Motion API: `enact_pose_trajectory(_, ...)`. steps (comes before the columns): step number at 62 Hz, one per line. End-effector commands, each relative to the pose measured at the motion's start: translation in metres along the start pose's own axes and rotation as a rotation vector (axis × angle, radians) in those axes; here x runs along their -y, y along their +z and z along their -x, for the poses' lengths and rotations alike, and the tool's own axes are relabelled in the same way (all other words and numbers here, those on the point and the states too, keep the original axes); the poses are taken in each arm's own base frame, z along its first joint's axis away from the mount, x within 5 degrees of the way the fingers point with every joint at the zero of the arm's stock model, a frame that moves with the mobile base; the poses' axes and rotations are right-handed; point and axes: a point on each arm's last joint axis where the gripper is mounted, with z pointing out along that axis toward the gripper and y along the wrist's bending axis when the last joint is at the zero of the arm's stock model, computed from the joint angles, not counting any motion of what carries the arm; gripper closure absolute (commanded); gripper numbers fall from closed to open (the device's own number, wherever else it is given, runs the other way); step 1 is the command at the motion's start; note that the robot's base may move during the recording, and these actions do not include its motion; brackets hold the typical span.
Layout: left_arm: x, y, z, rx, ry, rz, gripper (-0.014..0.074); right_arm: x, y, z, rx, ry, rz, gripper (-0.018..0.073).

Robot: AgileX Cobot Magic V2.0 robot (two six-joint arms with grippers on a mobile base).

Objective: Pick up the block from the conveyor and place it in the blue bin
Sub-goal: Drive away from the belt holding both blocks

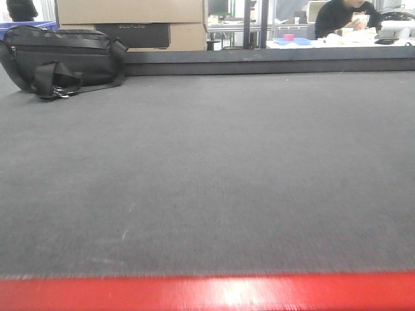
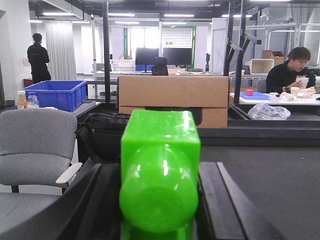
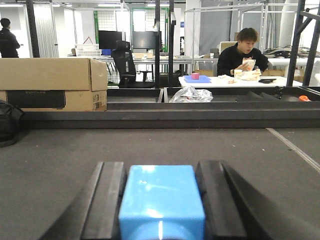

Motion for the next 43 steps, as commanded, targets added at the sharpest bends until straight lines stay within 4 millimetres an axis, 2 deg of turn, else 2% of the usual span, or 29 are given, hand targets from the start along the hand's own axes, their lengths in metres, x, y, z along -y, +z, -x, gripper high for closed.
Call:
enact_pose_trajectory(1,-0.0002,-0.0011,0.0024,0.026,0.002,0.002,0.0708,0.0000,-0.0008,0.0027,0.029,-0.007,-0.001,0.0721)
enact_pose_trajectory(43,-0.0002,-0.0011,0.0024,0.026,0.002,0.002,0.0708,0.0000,-0.0008,0.0027,0.029,-0.007,-0.001,0.0721)
